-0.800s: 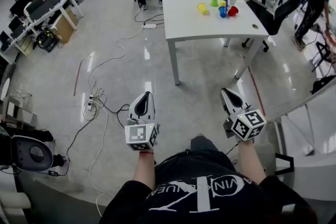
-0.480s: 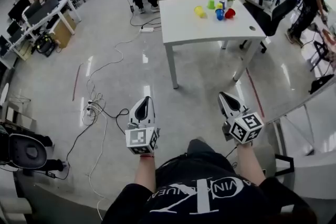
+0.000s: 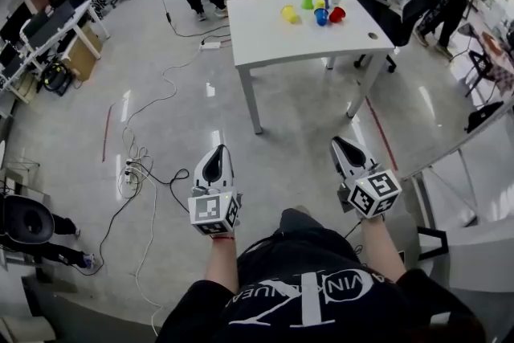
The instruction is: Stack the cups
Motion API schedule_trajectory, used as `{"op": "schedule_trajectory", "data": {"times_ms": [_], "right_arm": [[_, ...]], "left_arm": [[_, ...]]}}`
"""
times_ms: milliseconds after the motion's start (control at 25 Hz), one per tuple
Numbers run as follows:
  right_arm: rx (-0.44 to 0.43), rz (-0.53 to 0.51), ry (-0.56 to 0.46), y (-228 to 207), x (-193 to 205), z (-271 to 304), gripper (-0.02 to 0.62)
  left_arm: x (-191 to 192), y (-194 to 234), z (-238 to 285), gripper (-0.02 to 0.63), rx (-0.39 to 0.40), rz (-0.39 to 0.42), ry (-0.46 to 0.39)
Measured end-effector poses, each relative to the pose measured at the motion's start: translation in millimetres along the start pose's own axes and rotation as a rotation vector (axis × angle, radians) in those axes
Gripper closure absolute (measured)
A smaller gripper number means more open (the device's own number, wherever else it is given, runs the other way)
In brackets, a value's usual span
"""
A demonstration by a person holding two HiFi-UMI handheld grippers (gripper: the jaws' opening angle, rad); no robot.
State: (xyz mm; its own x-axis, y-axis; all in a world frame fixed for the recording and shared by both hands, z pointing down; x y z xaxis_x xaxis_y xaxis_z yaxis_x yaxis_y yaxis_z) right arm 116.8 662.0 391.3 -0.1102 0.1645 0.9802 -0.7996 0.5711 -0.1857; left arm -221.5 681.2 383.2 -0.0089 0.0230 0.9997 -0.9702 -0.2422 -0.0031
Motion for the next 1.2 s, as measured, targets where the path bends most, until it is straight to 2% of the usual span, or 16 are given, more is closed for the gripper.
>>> {"op": "schedule_trajectory", "data": {"times_ms": [120, 200, 280, 480, 680, 880, 1200], "right_arm": [[0.019, -0.005, -0.003, 0, -1, -3, 0.513], [0.033, 0.029, -0.013, -4, -1, 0, 0.482], [0.034, 0.052, -0.011, -7, 0, 5, 0.480], [0.027, 0.011, 0.014, -18, -5, 19, 0.465], [0.037, 0.086, 0.025, -56, -2, 51, 0.466], [0.011, 0.074, 0.040, -92, -11, 101, 0.466], [-0.004, 0.120, 0.036, -165, -28, 176, 0.469]], "left_arm": [[1, -4, 4, 0.603, 0.012, -0.010, -0.002], [2, -8, 11, 0.603, 0.025, -0.017, 0.003], [5, -12, 19, 0.603, 0.037, -0.027, 0.015], [10, -10, 39, 0.603, 0.041, -0.043, 0.037], [10, -3, 75, 0.603, 0.021, -0.036, 0.069], [12, 10, 129, 0.603, -0.010, -0.043, 0.096], [-6, 14, 234, 0.603, -0.001, -0.013, 0.088]]}}
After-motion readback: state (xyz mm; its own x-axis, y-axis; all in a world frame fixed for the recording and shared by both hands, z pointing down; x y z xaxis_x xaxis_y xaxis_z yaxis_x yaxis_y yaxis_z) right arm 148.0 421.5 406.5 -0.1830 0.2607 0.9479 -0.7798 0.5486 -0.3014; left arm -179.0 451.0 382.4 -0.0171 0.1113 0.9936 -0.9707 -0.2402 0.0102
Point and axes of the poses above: the fingertips, and each gripper's own axes: z forward along the fingers, y to its left, x out of its underside, the point moved 9 cm from there along -z, backward along the fingers
